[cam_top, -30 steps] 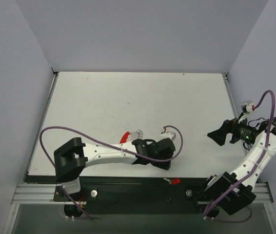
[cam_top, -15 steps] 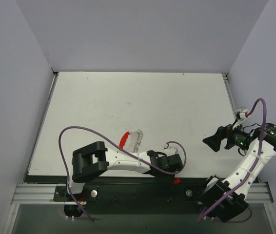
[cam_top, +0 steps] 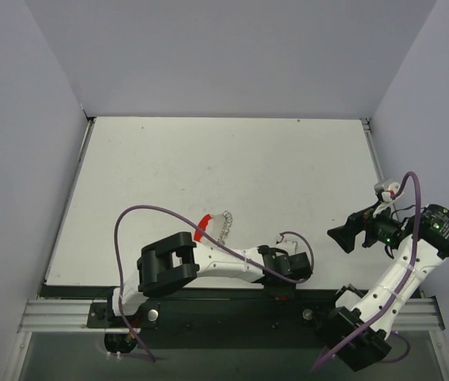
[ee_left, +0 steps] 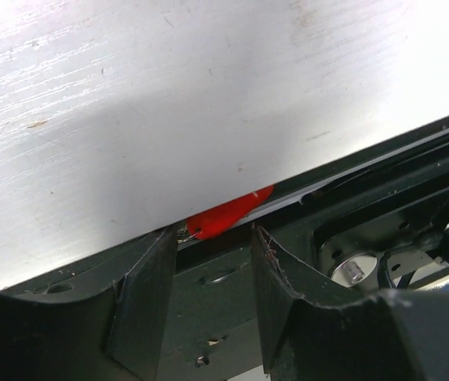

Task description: Put the keys on the keyring

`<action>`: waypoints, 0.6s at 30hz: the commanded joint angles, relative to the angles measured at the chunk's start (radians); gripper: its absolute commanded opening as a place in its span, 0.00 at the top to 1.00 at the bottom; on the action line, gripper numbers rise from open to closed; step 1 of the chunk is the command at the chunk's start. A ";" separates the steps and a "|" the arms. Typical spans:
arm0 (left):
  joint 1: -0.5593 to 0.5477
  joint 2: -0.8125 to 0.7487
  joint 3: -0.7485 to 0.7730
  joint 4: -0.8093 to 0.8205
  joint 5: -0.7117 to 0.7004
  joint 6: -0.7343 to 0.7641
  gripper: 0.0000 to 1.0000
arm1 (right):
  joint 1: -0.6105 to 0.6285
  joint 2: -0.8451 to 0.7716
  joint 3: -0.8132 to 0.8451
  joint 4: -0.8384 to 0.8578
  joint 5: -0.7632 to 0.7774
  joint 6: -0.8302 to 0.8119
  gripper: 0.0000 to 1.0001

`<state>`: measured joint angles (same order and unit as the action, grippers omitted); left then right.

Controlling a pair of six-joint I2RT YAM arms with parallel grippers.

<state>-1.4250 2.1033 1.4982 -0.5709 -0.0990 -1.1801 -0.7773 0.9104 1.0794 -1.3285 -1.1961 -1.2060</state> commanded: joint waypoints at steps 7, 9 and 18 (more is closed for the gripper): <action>-0.014 0.032 0.114 -0.187 -0.077 0.007 0.53 | 0.007 -0.028 -0.016 -0.195 -0.069 -0.059 0.00; -0.014 0.020 0.103 -0.187 -0.096 0.008 0.61 | 0.009 -0.033 -0.016 -0.195 -0.069 -0.063 0.00; -0.026 0.023 0.123 -0.158 -0.105 0.028 1.00 | 0.007 -0.024 -0.022 -0.196 -0.068 -0.066 0.00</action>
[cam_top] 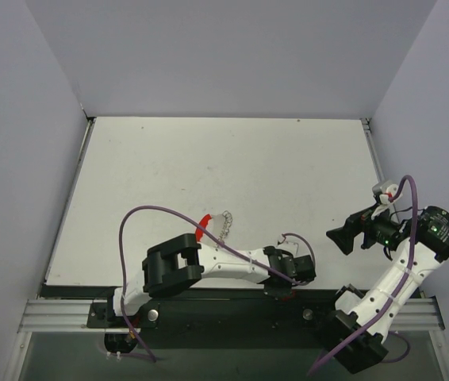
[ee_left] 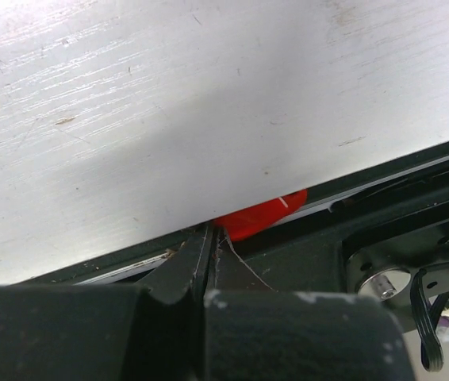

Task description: Put the keys on the keyring

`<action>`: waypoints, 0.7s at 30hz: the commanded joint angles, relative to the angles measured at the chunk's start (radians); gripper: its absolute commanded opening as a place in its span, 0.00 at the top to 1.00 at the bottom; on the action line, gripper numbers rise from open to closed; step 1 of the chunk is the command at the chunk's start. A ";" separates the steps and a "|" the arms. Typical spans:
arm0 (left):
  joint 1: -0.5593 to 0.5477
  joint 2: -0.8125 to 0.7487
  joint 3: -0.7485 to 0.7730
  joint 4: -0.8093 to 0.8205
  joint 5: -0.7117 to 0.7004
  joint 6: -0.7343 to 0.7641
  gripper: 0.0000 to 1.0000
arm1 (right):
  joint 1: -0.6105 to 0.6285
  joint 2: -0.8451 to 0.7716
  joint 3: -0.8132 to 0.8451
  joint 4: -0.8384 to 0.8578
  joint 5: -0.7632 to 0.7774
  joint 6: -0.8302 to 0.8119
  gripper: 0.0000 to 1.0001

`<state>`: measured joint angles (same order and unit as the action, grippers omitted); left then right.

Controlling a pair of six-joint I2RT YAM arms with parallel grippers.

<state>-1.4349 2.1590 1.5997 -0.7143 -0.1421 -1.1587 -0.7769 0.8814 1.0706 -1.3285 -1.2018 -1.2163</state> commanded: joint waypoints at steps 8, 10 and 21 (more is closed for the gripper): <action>-0.016 -0.260 -0.061 0.023 -0.203 0.014 1.00 | 0.005 0.019 -0.012 -0.196 -0.064 -0.054 0.00; -0.015 -0.278 -0.058 -0.014 -0.209 0.013 1.00 | 0.005 0.022 -0.011 -0.195 -0.065 -0.054 0.00; -0.024 -0.159 -0.043 -0.079 -0.057 -0.019 0.57 | 0.005 0.034 -0.011 -0.196 -0.064 -0.058 0.00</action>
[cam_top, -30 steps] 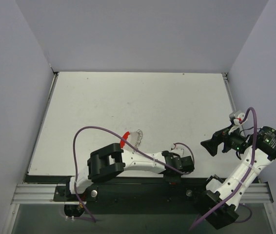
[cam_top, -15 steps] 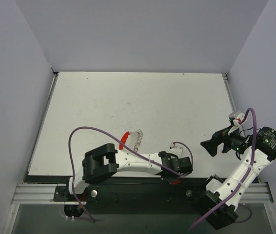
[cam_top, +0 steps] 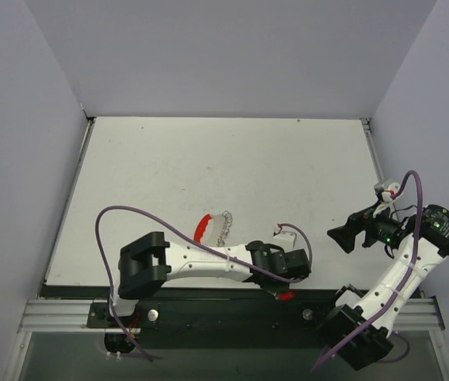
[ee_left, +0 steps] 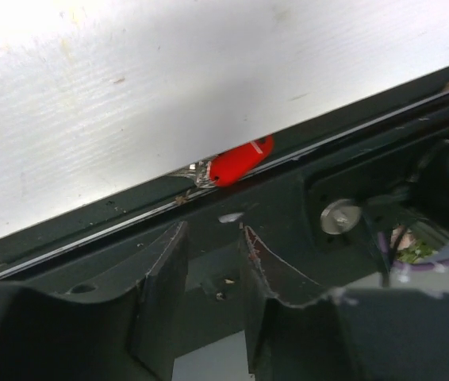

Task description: Put the keys on the keyring

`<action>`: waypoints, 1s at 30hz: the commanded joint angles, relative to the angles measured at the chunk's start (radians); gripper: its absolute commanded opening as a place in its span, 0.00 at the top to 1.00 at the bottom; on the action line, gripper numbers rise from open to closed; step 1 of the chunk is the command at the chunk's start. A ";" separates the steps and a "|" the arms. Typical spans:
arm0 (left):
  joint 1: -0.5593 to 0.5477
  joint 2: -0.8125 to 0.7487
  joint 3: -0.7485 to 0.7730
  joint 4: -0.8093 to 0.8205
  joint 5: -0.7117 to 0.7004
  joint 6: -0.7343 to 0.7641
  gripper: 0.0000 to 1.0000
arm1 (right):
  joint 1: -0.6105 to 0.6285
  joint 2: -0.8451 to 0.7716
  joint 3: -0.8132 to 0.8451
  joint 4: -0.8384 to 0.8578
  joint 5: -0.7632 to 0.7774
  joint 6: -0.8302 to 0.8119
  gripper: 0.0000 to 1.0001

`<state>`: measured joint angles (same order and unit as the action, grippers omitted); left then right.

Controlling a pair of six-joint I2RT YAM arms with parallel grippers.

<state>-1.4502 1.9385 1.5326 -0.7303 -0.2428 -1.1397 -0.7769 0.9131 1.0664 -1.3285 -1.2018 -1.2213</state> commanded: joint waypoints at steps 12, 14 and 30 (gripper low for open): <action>-0.003 0.181 0.072 -0.040 0.086 -0.045 0.55 | 0.004 -0.006 0.000 -0.195 -0.067 -0.047 0.00; -0.001 0.198 0.080 -0.028 0.091 -0.043 0.54 | 0.004 -0.013 -0.002 -0.195 -0.068 -0.047 0.00; 0.017 0.277 0.106 -0.130 0.097 -0.061 0.41 | 0.002 -0.020 -0.002 -0.196 -0.067 -0.055 0.00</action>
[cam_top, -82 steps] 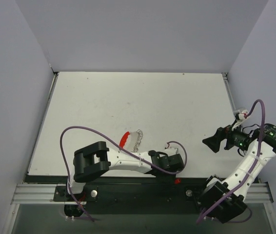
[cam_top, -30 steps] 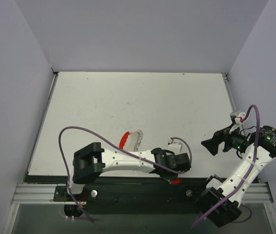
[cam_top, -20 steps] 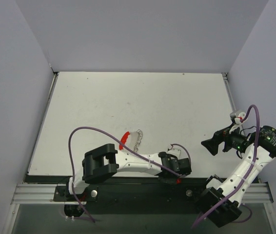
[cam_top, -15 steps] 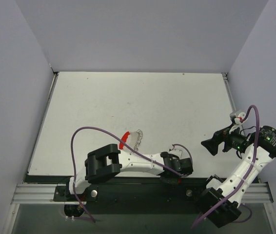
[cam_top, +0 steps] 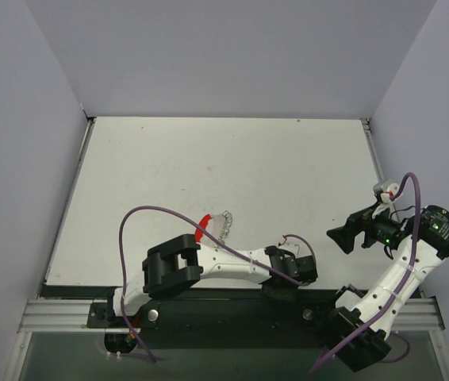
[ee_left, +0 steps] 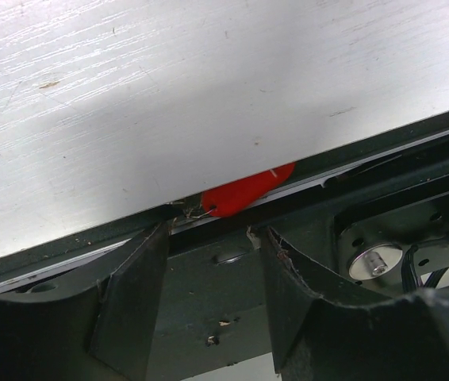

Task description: Put the keys on the keyring

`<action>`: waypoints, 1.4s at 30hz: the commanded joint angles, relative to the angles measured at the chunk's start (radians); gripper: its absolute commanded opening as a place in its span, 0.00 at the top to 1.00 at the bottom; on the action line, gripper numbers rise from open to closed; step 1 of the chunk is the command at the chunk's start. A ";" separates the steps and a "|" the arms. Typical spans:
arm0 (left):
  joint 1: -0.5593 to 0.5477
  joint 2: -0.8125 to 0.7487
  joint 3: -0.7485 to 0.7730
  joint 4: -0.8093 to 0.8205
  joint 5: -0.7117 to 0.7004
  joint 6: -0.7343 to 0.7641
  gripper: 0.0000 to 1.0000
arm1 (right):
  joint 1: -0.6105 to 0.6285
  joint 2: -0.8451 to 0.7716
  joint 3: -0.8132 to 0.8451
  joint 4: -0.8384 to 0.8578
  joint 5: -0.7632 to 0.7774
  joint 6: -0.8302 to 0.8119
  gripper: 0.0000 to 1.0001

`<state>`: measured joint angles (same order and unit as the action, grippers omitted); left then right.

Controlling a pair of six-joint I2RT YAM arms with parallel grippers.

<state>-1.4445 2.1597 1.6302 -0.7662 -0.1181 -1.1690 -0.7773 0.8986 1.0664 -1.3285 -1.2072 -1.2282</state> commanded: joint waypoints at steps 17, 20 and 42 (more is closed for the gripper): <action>0.007 -0.054 -0.130 0.008 -0.186 -0.270 0.46 | 0.001 -0.055 -0.011 -0.195 -0.060 -0.054 0.00; 0.009 -0.020 -0.083 -0.013 -0.192 -0.273 0.46 | -0.002 -0.064 -0.005 -0.196 -0.064 -0.044 0.00; 0.033 0.054 -0.115 0.116 -0.029 -0.271 1.00 | 0.004 -0.032 0.027 -0.195 -0.069 -0.011 0.00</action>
<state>-1.4269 2.1807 1.6150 -0.7338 -0.1455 -1.3888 -0.7780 0.8555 1.0645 -1.3289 -1.2167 -1.2148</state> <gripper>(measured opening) 0.021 0.999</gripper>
